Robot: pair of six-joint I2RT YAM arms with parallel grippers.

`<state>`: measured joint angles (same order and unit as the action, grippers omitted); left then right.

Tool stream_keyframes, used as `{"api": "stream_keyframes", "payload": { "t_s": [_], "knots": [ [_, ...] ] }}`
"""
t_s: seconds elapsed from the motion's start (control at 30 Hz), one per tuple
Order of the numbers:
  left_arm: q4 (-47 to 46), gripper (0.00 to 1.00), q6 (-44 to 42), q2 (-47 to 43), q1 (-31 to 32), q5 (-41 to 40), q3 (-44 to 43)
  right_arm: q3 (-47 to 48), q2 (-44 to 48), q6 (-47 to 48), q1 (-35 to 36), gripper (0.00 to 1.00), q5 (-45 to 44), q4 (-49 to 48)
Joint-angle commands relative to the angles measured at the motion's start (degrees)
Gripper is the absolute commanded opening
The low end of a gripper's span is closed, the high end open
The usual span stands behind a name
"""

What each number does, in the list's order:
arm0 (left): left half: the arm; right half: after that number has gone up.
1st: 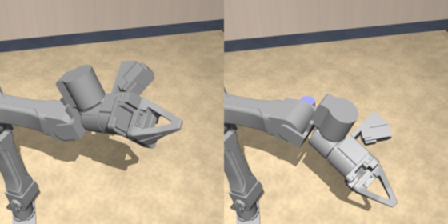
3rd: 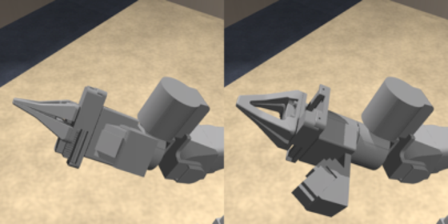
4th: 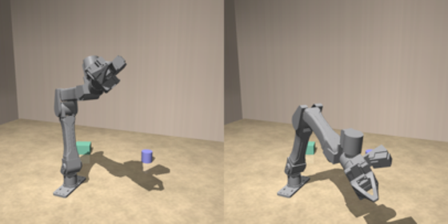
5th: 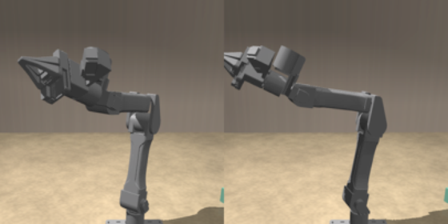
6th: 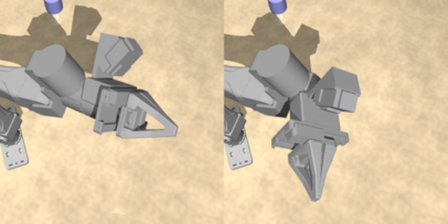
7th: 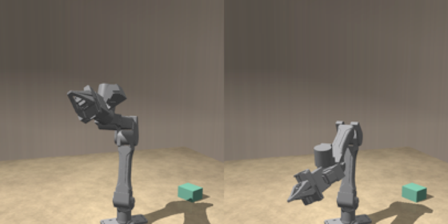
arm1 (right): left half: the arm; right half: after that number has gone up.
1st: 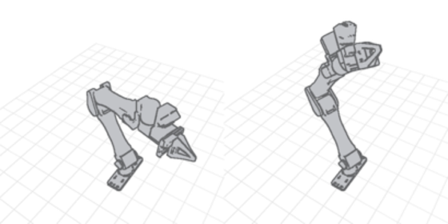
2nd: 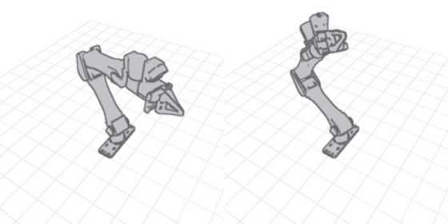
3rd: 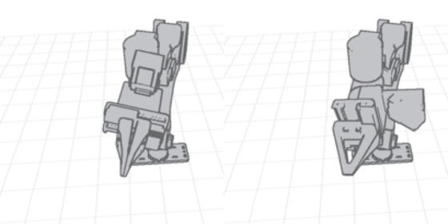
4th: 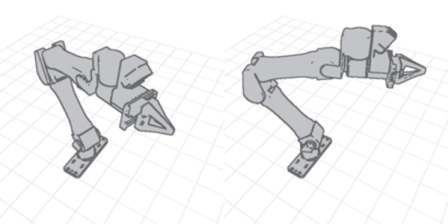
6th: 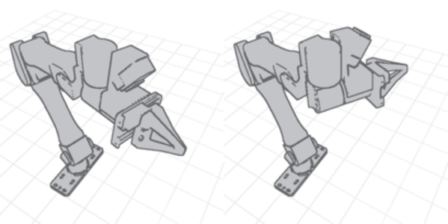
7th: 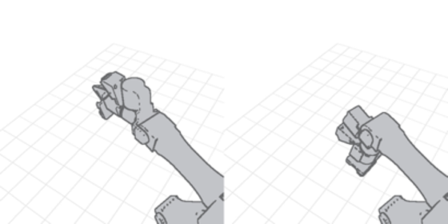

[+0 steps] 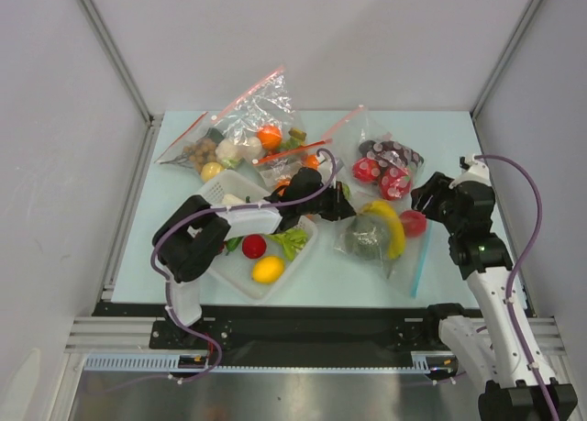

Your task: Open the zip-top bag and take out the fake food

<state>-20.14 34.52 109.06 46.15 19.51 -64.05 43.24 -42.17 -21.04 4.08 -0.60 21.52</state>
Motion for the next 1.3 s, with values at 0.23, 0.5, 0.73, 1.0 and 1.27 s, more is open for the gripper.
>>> {"api": "stream_keyframes", "payload": {
  "t_s": [0.23, 0.5, 0.73, 1.0, 1.27],
  "knots": [
    [3.62, 0.04, -7.45, -4.46, -0.36, -7.29, 0.60, 1.14, -2.30, 1.35, -3.19, 0.69, -3.18, 5.55],
    [5.90, 0.70, -22.12, -10.18, 6.04, -16.60, -7.31, -0.53, -1.42, 0.03, -8.21, 0.73, 2.88, 3.71],
    [12.57, 0.79, -37.91, -1.84, 15.45, -13.88, -22.40, -0.70, -0.19, -0.67, -9.79, 0.77, 2.71, 2.92],
    [24.09, 0.87, -44.90, 9.51, 21.35, -10.72, -30.70, 0.35, 2.71, -1.02, -13.21, 0.84, 4.29, 3.18],
    [23.92, 0.88, -45.25, 13.81, 22.23, -16.77, -29.46, 0.88, 3.50, -2.16, -14.27, 0.87, 5.34, 2.22]
  ]
}}
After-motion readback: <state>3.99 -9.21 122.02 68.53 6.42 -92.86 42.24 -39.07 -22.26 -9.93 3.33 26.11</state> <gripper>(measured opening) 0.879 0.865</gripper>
